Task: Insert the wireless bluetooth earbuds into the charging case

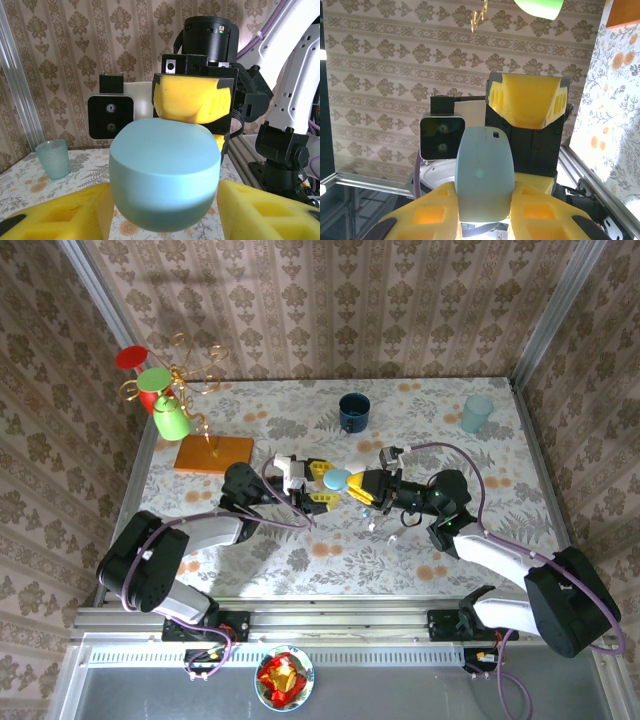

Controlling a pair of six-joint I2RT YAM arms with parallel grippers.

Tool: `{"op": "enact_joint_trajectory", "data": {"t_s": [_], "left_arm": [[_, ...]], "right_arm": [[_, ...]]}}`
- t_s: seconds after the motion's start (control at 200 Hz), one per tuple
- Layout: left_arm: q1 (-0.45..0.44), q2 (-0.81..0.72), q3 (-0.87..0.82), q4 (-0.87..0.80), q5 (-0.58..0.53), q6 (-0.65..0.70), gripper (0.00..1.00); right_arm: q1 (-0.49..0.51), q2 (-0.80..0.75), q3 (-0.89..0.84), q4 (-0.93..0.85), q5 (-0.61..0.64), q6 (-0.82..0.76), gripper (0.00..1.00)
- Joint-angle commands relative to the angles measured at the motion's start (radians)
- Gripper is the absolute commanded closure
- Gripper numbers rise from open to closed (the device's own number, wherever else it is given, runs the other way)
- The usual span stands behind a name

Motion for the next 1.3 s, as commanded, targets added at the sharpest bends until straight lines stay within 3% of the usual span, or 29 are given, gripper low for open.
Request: {"op": "enact_joint_trajectory", "data": {"t_s": [0.0, 0.57, 0.985, 1.13, 1.295], "left_arm": [[-0.005, 0.002, 0.024, 0.029, 0.018, -0.013, 0.44], [-0.008, -0.015, 0.025, 0.028, 0.015, -0.028, 0.41], [-0.014, -0.002, 0.034, 0.028, 0.028, -0.036, 0.57], [-0.017, 0.008, 0.032, 0.028, 0.025, -0.019, 0.48], [-0.018, 0.013, 0.036, 0.029, 0.022, -0.020, 0.49]], "right_arm": [[0.007, -0.003, 0.000, 0.041, 0.004, -0.006, 0.88], [0.006, -0.014, 0.002, -0.023, 0.004, -0.041, 0.89], [0.006, -0.030, 0.005, -0.059, 0.005, -0.059, 0.89], [0.005, -0.049, 0.013, -0.058, 0.005, -0.050, 0.89], [0.005, -0.061, 0.017, -0.077, 0.005, -0.057, 0.89]]}}
